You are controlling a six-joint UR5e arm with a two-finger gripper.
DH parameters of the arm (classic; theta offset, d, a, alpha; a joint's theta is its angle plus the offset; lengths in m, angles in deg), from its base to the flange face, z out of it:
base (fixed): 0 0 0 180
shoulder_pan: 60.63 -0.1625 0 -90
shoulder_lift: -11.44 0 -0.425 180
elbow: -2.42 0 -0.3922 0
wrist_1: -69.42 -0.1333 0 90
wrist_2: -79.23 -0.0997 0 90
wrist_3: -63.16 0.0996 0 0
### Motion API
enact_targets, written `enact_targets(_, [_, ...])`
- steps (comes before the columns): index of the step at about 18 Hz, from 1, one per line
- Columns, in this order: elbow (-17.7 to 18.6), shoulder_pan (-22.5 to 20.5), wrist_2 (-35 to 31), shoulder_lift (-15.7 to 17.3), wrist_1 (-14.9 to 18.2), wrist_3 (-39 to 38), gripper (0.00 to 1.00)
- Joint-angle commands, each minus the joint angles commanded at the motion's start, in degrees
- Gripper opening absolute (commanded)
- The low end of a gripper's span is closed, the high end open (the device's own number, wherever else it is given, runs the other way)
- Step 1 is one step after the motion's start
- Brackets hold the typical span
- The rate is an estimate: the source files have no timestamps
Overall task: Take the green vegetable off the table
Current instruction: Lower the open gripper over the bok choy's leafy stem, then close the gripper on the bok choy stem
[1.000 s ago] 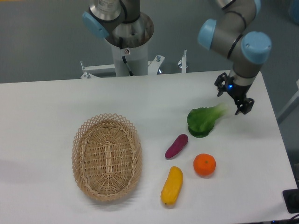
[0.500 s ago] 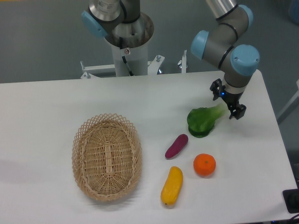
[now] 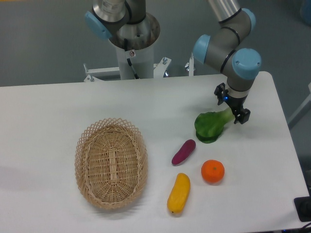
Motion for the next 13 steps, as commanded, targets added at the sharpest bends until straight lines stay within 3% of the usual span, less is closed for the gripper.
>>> enact_targets(1, [-0.2,0.0,0.1,0.0,0.1,0.0,0.57])
enact_targets(6, [-0.3,0.0,0.0,0.0,0.0,0.0,0.39])
enact_targets(13, [-1.1,-0.4,0.1,0.3,0.1,0.5,0.35])
